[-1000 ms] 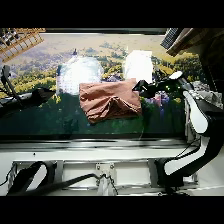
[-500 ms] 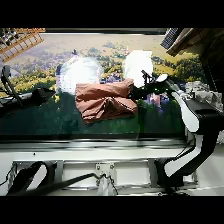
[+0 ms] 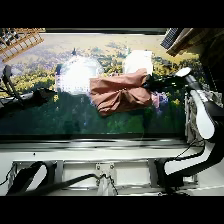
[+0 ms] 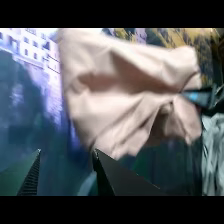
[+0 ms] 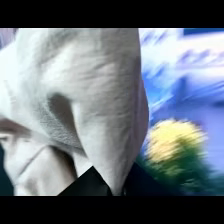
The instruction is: Fold the clothes and pants, and hang the long-sleeved shirts on hangers.
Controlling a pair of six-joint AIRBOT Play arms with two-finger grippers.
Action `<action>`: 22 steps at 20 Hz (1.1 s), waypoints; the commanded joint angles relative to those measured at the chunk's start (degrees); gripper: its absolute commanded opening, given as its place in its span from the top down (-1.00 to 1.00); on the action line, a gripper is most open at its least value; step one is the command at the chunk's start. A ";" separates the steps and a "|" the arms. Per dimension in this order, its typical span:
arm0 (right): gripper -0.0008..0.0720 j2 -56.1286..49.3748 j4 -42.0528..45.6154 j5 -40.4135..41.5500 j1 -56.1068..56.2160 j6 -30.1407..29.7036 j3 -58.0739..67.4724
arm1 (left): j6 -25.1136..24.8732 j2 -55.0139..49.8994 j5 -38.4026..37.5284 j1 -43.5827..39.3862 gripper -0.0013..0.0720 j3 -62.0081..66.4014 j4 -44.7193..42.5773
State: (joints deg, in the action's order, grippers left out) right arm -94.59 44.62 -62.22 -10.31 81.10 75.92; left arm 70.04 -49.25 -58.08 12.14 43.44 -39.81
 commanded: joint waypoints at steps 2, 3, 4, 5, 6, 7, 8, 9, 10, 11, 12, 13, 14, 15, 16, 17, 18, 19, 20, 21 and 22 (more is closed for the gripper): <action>0.90 3.56 1.18 0.46 -9.86 5.51 4.15 | 0.00 -0.04 0.83 -3.43 -0.02 -0.02 -0.50; 0.90 4.42 1.57 0.24 -11.98 6.40 5.75 | -0.02 -0.04 1.27 -4.00 -0.02 -0.02 -0.52; 0.90 5.16 2.32 0.00 -13.88 7.58 7.34 | -0.02 -0.04 1.79 -4.59 -0.02 -0.02 -0.63; 0.90 5.95 3.17 -0.44 -16.00 8.90 9.20 | -0.02 -0.04 2.16 -5.01 -0.02 -0.02 -0.63; 0.90 6.60 4.07 -1.18 -17.90 10.16 11.13 | -0.02 -0.11 2.36 -5.33 -0.02 -0.02 -0.63; 0.90 7.13 5.01 -2.01 -20.00 11.56 13.18 | -0.02 -0.35 2.40 -5.62 -0.02 -0.02 -0.63; 0.90 7.65 5.70 -2.80 -21.90 12.74 15.12 | -0.02 -0.70 2.40 -5.79 -0.02 -0.02 -0.61; 0.90 8.17 6.36 -3.19 -23.80 13.84 16.98 | -0.02 -1.09 2.43 -6.03 -0.02 -0.02 -0.63; 0.90 8.76 6.75 -3.21 -25.83 14.88 18.84 | -0.02 -1.51 2.40 -6.14 -0.02 -0.02 -0.61; 0.90 9.18 6.78 -3.19 -27.67 15.69 20.63 | -0.02 -1.92 2.43 -6.40 -0.02 -0.02 -0.66; 0.90 9.35 6.80 -3.74 -29.64 16.57 22.84 | -0.02 -2.38 2.43 -6.58 -0.02 -0.02 -0.59; 0.90 9.55 6.82 -4.42 -31.61 17.14 24.76 | -0.02 -2.78 2.43 -6.80 -0.02 -0.02 -0.63; 0.90 9.68 6.88 -5.33 -33.44 17.57 26.29 | -0.02 -3.19 2.40 -6.99 -0.02 -0.02 -0.42; 0.90 9.73 6.91 -6.69 -35.56 19.28 27.71 | -0.02 -3.41 2.43 -7.17 -0.02 -0.02 -0.44; 0.90 9.97 6.93 -8.00 -37.40 20.90 28.39 | -0.04 -3.69 2.45 -7.48 -0.02 -0.02 -0.46; 0.90 10.40 7.08 -9.25 -39.10 22.16 28.52 | -0.07 -3.96 2.45 -7.76 -0.02 -0.02 -0.44; 0.90 10.99 7.82 -10.01 -40.41 23.12 28.55 | -0.07 -4.20 2.58 -8.09 -0.03 -0.02 -0.42; 0.90 11.74 8.83 -10.32 -41.53 23.52 28.52 | -0.07 -4.42 2.71 -8.41 -0.02 -0.02 -0.42; 0.91 12.61 9.88 -10.21 -42.58 23.54 28.55 | -0.07 -4.63 2.86 -8.74 -0.02 -0.02 -0.44; 0.91 13.51 10.56 -9.84 -43.67 23.71 28.55 | -0.07 -4.76 2.91 -9.11 -0.02 -0.02 -0.42; 0.91 14.32 10.78 -9.53 -44.70 23.89 28.55 | -0.11 -4.90 2.89 -9.44 -0.02 -0.02 -0.42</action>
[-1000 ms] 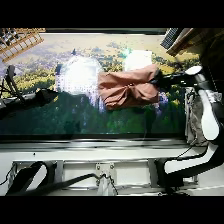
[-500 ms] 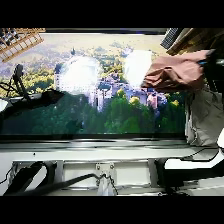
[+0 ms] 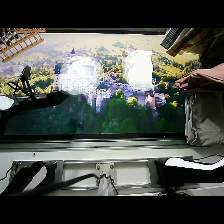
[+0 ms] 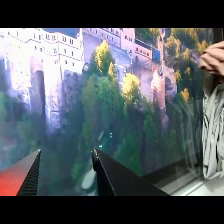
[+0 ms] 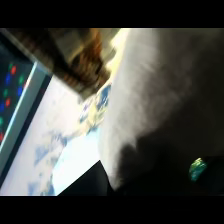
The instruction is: Fold the clothes and pants, and hang the long-sleeved shirts on hangers.
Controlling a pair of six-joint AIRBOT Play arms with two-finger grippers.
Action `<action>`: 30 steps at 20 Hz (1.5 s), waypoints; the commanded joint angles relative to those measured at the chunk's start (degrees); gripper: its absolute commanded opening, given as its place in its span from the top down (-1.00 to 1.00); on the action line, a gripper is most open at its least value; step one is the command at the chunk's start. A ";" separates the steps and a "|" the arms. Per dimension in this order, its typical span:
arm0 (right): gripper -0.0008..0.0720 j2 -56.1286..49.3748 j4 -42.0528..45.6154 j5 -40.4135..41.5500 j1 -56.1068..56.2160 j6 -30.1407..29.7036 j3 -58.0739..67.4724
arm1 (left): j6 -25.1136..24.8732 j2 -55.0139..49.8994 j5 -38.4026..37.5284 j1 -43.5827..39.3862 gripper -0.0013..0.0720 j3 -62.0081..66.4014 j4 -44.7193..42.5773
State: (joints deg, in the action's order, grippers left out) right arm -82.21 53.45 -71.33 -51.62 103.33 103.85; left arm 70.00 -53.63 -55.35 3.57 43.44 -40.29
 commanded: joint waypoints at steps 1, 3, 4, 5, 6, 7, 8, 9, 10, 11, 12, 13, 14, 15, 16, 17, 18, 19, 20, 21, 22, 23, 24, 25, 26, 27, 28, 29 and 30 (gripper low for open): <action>0.91 2.78 1.95 -0.04 -4.59 2.25 0.61 | -0.26 -0.61 0.17 -1.22 -0.02 -0.02 0.07; 0.91 4.17 1.88 0.04 -6.64 2.69 0.61 | -0.44 -0.61 0.35 -1.84 -0.02 -0.02 0.09; 0.91 4.68 1.92 -0.68 -7.41 2.69 0.59 | -0.44 -0.61 0.37 -2.14 -0.02 -0.02 0.04; 0.91 4.92 1.92 -2.36 -8.07 2.69 0.59 | -0.44 -0.61 0.35 -2.19 -0.02 -0.02 0.09; 0.91 4.96 2.36 -4.28 -8.44 2.69 0.59 | -0.44 -0.61 0.35 -2.40 -0.02 -0.02 0.04; 0.91 5.03 3.52 -6.23 -8.52 2.69 0.59 | -0.44 -0.61 0.33 -2.40 -0.02 -0.02 0.07; 0.91 5.05 5.35 -7.78 -8.52 2.69 0.59 | -0.42 -0.61 0.31 -2.40 -0.02 -0.02 0.09; 0.91 5.03 7.41 -9.55 -8.52 2.64 0.50 | -0.42 -0.61 0.31 -2.40 -0.02 -0.02 0.07; 0.91 5.05 9.29 -10.91 -8.55 2.21 -0.02 | -0.42 -0.61 0.26 -2.40 -0.02 -0.02 0.09; 0.91 5.03 10.97 -11.96 -8.57 1.79 -0.76 | -0.42 -0.61 0.26 -2.40 -0.02 -0.02 0.07; 0.91 5.03 11.65 -12.35 -8.61 1.36 -2.01 | -0.44 -0.61 0.28 -2.40 -0.02 -0.02 0.07; 0.91 5.03 11.85 -12.72 -8.74 1.22 -3.28 | -0.44 -0.61 0.26 -2.40 -0.02 -0.02 0.07; 0.91 5.03 12.61 -13.03 -8.74 0.44 -4.63 | -0.44 -0.61 0.26 -2.40 -0.02 -0.02 0.07; 0.91 5.03 14.60 -13.68 -8.74 0.04 -6.16 | -0.44 -0.61 0.26 -2.40 -0.02 -0.02 0.07; 0.91 5.03 16.57 -14.29 -8.76 -0.57 -7.61 | -0.44 -0.61 0.26 -2.40 -0.02 -0.02 0.07; 0.91 5.05 18.25 -14.91 -8.76 -0.92 -9.14 | -0.44 -0.61 0.28 -2.40 -0.02 -0.02 0.04; 0.91 5.07 19.21 -15.50 -8.76 -1.29 -10.51 | -0.79 -0.61 0.31 -2.40 -0.02 -0.02 0.02; 0.91 5.07 20.22 -16.46 -8.74 -2.49 -11.98 | -1.51 -0.61 0.31 -2.40 -0.02 -0.02 0.04; 0.91 5.09 21.86 -17.59 -8.74 -2.97 -13.31 | -1.51 -0.61 0.31 -2.40 -0.02 -0.02 0.00; 0.90 5.22 24.33 -18.86 -8.74 -3.04 -14.80 | -1.51 -0.61 0.31 -2.40 -0.02 -0.02 0.02; 0.83 5.75 27.19 -19.67 -8.74 -3.37 -16.61 | -1.49 -0.61 0.31 -2.40 0.01 -0.02 0.04; 0.44 6.64 30.97 -20.57 -8.74 -3.54 -19.15 | -1.46 -0.61 0.31 -2.40 0.03 -0.02 0.07; -0.14 7.61 34.51 -20.65 -8.76 -3.48 -21.99 | -1.46 -0.61 0.28 -2.40 0.03 -0.02 0.07; -0.44 8.37 36.96 -20.35 -8.90 -3.34 -24.65 | -1.46 -0.61 0.28 -2.40 0.03 -0.02 0.07; -0.45 8.98 38.18 -19.89 -9.40 -3.28 -27.17 | -1.46 -0.61 0.28 -2.40 0.03 -0.02 0.07; -0.45 9.35 38.93 -19.93 -9.94 -3.13 -29.16 | -1.46 -0.61 0.28 -2.40 0.03 -0.02 0.07; -0.45 9.70 39.39 -19.89 -10.67 -2.38 -30.67 | -1.46 -0.61 0.28 -2.40 0.03 -0.02 0.07; -0.45 9.86 39.28 -19.56 -11.23 -2.01 -31.17 | -1.49 -0.61 0.33 -2.40 0.03 -0.02 0.07; -0.45 10.08 39.19 -18.73 -11.37 -1.68 -31.04 | -1.49 -0.61 0.48 -2.40 0.03 -0.02 0.07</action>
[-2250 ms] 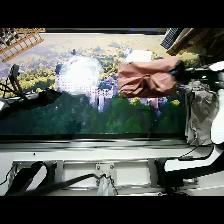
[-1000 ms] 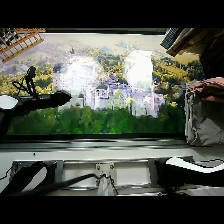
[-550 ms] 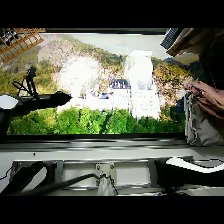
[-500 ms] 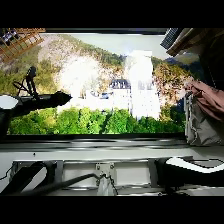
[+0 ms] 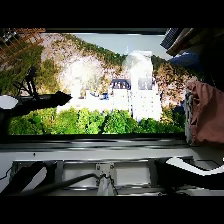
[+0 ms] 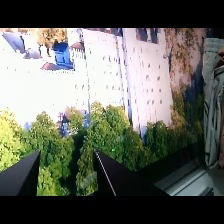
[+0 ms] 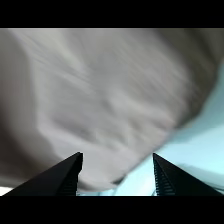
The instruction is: Fold the clothes and pants, and hang the long-sleeved shirts on hangers.
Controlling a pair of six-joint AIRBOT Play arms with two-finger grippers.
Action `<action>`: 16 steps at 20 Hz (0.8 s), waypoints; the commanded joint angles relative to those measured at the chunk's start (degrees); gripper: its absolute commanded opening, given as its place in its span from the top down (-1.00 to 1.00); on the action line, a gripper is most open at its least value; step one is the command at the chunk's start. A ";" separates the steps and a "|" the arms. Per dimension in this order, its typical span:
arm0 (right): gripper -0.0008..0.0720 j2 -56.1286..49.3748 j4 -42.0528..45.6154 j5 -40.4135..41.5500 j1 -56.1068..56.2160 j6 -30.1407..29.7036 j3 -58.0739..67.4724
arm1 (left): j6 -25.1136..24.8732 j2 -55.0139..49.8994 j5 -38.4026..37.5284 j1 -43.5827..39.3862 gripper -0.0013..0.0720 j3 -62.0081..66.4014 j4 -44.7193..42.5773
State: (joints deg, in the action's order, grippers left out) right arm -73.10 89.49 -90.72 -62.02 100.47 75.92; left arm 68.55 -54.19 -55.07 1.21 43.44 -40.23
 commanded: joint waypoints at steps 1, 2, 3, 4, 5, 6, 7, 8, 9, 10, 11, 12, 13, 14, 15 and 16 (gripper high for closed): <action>-0.45 1.18 2.25 2.01 -0.92 2.01 -2.62 | -0.04 -0.04 0.55 -0.04 0.03 -0.02 0.00; -0.45 1.31 -1.42 4.13 -0.76 2.56 -1.81 | -0.04 -0.04 1.03 -0.04 0.03 -0.02 -0.02; -0.45 1.31 -7.50 6.34 -0.48 2.51 -0.90 | -0.26 -0.04 1.53 -0.04 0.03 -0.02 0.00; -0.44 1.31 -15.72 9.09 0.20 1.99 0.07 | -1.90 -0.04 1.53 -0.04 0.03 0.02 0.02; -0.44 1.38 -23.69 11.47 1.64 0.68 0.48 | -2.69 -0.04 1.29 -0.07 0.03 0.13 0.02; -0.44 1.42 -32.00 12.85 4.33 -3.45 0.57 | -2.86 -0.04 0.61 -0.37 0.02 0.57 -0.09; -0.44 1.42 -37.64 13.77 7.91 -6.97 0.57 | -3.02 -0.04 -0.70 -1.09 0.02 1.68 -0.33; -0.44 1.42 -40.92 14.43 12.81 -8.48 0.59 | -2.99 -0.04 -1.90 -2.27 0.02 3.39 -0.94; -0.44 1.44 -41.66 15.02 18.14 -9.14 0.59 | -2.97 -0.04 -3.15 -4.04 0.02 5.99 -2.43; -0.44 1.42 -41.22 15.10 24.35 -10.40 0.61 | -2.01 -0.04 -3.89 -5.99 0.02 9.03 -5.14; -0.44 1.38 -40.00 15.08 30.25 -11.72 0.61 | 0.85 -0.04 -4.50 -8.37 0.02 12.92 -10.29; -0.44 1.40 -37.38 15.06 36.74 -13.29 0.61 | 4.87 -0.04 -5.53 -10.75 0.02 17.11 -17.53; -0.44 1.40 -33.90 15.06 42.56 -15.54 0.61 | 8.66 -0.04 -6.86 -12.81 0.03 20.74 -24.79; -0.44 1.40 -29.27 15.06 48.48 -16.72 0.59 | 11.74 -0.04 -8.50 -14.47 0.03 23.69 -31.10; -0.44 1.40 -25.18 15.21 53.44 -16.74 0.57 | 13.44 0.00 -10.12 -15.67 0.03 25.88 -35.69; -0.43 1.40 -21.84 15.34 58.21 -16.72 0.57 | 14.47 0.24 -11.02 -16.13 0.03 26.71 -37.55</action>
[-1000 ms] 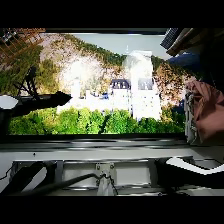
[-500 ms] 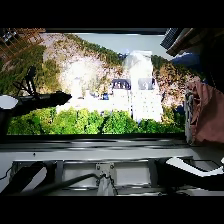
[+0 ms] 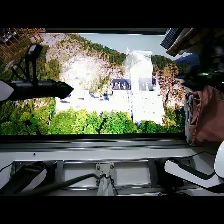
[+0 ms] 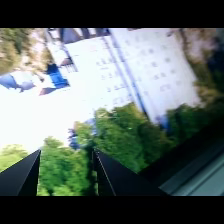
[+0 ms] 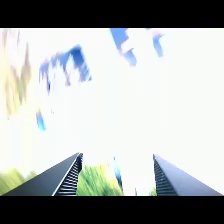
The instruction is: Fold the clothes and pants, and hang the long-sleeved shirts on hangers.
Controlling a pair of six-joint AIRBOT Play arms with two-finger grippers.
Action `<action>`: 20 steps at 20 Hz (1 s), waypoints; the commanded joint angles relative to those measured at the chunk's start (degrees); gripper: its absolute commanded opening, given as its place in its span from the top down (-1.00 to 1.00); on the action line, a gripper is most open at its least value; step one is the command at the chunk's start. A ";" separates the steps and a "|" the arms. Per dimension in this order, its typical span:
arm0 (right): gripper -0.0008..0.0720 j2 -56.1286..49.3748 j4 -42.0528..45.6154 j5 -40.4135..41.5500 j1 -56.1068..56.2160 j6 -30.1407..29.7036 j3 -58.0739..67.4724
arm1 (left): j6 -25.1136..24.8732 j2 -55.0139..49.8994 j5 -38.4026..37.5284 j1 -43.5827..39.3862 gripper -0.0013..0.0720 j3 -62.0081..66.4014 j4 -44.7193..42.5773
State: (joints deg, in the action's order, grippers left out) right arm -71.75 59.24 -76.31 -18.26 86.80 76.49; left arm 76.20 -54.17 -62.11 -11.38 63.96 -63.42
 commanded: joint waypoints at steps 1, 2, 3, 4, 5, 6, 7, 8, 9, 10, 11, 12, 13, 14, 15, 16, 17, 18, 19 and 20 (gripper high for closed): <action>-0.43 0.04 10.80 0.94 18.56 -3.02 0.00 | 7.87 0.70 -4.98 -3.58 0.02 6.21 -14.56; -0.43 0.04 12.68 0.92 21.90 -3.06 0.00 | 8.63 1.01 -7.19 -3.58 0.02 6.19 -14.56; -0.44 0.02 14.14 0.76 24.85 -3.13 0.00 | 8.96 1.20 -10.12 -3.61 0.02 6.19 -14.53; -0.44 0.02 14.14 0.76 26.95 -3.13 0.00 | 8.94 1.22 -12.02 -3.63 0.02 6.19 -14.56; -0.44 0.04 13.92 0.81 28.94 -3.10 0.00 | 8.94 1.16 -12.68 -3.63 0.02 6.19 -14.58; -0.44 0.02 13.75 0.79 30.60 -2.58 0.00 | 8.94 1.14 -12.59 -3.63 0.02 6.19 -14.56; -0.44 0.02 13.57 0.83 32.20 -2.43 0.02 | 8.94 1.14 -12.59 -3.63 0.02 6.19 -14.56; -0.44 0.02 13.57 0.83 33.44 -2.43 0.00 | 8.94 1.14 -12.59 -3.63 0.02 6.19 -14.56; -0.44 0.02 13.57 0.83 34.51 -2.43 0.00 | 8.92 1.14 -12.59 -3.63 0.02 6.19 -14.56; -0.44 0.02 13.57 0.83 35.45 -2.45 0.00 | 8.94 1.14 -12.59 -3.63 0.02 6.19 -14.56; -0.44 0.02 13.57 0.83 36.04 -2.45 0.00 | 8.94 1.14 -12.59 -3.63 0.02 6.19 -14.56; -0.44 0.02 13.33 0.83 36.35 -2.45 0.00 | 8.94 1.14 -12.59 -3.63 0.02 6.19 -14.56; -0.44 0.02 13.29 0.87 36.50 -2.45 0.04 | 8.92 1.14 -12.57 -3.63 0.02 6.19 -14.56; -0.44 0.02 13.27 0.87 36.50 -2.45 0.04 | 8.94 1.14 -12.57 -3.63 0.02 6.19 -14.56; -0.44 0.02 13.29 0.87 36.50 -2.45 0.04 | 8.94 1.14 -12.59 -3.63 0.02 6.19 -14.56; -0.44 0.02 13.29 0.87 36.50 -2.45 0.04 | 8.94 1.14 -12.59 -3.63 0.02 6.19 -14.56; -0.44 0.02 13.29 0.87 36.50 -2.45 0.04 | 8.94 1.14 -12.57 -3.63 0.02 6.19 -14.56; -0.44 0.04 13.29 0.87 36.50 -2.45 0.04 | 8.94 1.14 -12.59 -3.63 0.02 6.19 -14.56; -0.44 0.02 13.29 0.87 36.50 -2.45 0.04 | 8.92 1.14 -12.57 -3.63 0.02 6.19 -14.56; -0.44 0.02 13.29 0.87 36.52 -2.45 0.04 | 8.94 1.14 -12.57 -3.63 0.02 6.19 -14.56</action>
State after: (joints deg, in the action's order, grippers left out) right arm -71.75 72.51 -75.44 18.00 84.33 76.47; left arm 85.17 -53.08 -74.61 -14.96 70.08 -77.93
